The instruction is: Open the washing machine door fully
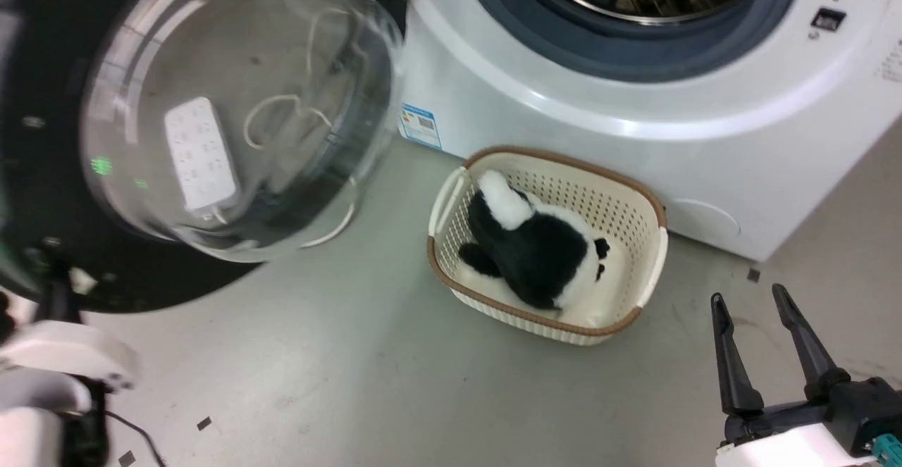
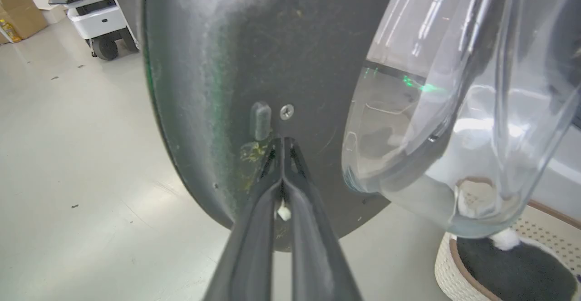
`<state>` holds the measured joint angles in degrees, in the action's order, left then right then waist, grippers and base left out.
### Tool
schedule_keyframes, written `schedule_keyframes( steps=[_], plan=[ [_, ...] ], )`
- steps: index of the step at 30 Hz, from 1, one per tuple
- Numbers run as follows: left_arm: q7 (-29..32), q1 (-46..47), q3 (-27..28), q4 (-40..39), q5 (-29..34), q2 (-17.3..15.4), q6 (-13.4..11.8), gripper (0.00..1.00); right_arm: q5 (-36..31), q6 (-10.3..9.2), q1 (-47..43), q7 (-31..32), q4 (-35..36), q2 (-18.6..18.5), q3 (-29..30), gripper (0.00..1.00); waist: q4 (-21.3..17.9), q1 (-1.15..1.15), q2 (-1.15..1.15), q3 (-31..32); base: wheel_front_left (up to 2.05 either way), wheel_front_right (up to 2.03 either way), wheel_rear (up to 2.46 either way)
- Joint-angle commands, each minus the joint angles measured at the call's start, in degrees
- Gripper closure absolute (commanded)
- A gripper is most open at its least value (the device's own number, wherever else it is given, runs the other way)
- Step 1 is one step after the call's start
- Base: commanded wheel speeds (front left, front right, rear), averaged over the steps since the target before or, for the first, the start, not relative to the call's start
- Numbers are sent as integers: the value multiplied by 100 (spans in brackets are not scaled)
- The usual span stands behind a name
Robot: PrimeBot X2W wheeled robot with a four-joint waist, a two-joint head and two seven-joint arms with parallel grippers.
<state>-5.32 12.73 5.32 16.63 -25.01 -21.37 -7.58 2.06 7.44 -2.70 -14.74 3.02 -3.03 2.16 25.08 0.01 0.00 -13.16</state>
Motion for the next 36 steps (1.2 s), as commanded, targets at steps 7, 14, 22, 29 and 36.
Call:
schedule_keyframes(
  steps=[7,14,22,29,36],
  plan=[
    [-339,654,218,960,-199,-323,273,100,-120,5,152,-26,107,-50,35,0,-192,-1,0,-285,0,0,0],
    [-657,948,83,1539,-118,-305,384,100,-125,5,199,-26,93,-66,44,0,-230,-1,0,-297,0,0,0],
    [-963,574,74,840,363,-9,301,100,37,5,178,-26,245,-9,92,0,-328,-1,0,295,0,0,0],
    [-966,-405,-216,-1066,858,869,337,100,-3,5,127,-26,241,11,197,0,-787,-1,0,951,0,0,0],
    [-967,-963,-594,-1521,959,1277,427,100,154,5,17,-26,245,13,298,0,-1333,-1,0,1220,0,0,0]
  ],
)
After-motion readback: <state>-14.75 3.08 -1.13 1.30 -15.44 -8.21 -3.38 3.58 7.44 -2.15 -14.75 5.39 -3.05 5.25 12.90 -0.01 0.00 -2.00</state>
